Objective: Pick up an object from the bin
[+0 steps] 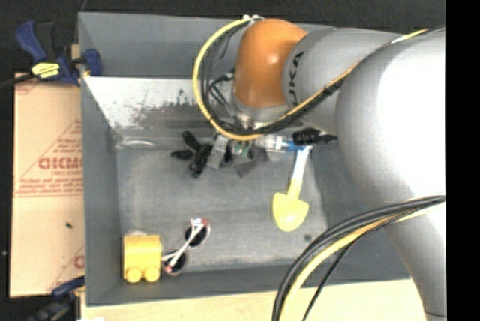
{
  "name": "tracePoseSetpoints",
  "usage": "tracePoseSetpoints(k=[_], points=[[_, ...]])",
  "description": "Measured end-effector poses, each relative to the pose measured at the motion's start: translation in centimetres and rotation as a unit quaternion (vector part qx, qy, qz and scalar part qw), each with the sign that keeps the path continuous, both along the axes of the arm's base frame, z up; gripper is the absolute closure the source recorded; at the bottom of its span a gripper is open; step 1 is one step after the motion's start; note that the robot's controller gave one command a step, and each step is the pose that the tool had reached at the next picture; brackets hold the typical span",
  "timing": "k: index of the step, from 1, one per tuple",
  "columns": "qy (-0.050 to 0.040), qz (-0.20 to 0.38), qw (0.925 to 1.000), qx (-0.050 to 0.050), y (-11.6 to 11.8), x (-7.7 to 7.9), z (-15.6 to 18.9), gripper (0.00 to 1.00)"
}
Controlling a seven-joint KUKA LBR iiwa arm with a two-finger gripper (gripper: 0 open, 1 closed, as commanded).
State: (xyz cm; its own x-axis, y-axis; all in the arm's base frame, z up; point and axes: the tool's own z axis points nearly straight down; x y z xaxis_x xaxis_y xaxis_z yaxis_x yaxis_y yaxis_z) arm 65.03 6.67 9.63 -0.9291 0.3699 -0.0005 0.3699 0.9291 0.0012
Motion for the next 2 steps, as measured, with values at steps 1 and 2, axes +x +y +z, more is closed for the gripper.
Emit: tracePoseSetpoints(k=[1, 2], points=[[-0.0043, 0.0, 1.0, 0.0, 0.0, 0.2, 1.7, 1.0], [-0.0005, 0.0, 1.0, 0.0, -0.1, 0.1, 3.5, 1.0]])
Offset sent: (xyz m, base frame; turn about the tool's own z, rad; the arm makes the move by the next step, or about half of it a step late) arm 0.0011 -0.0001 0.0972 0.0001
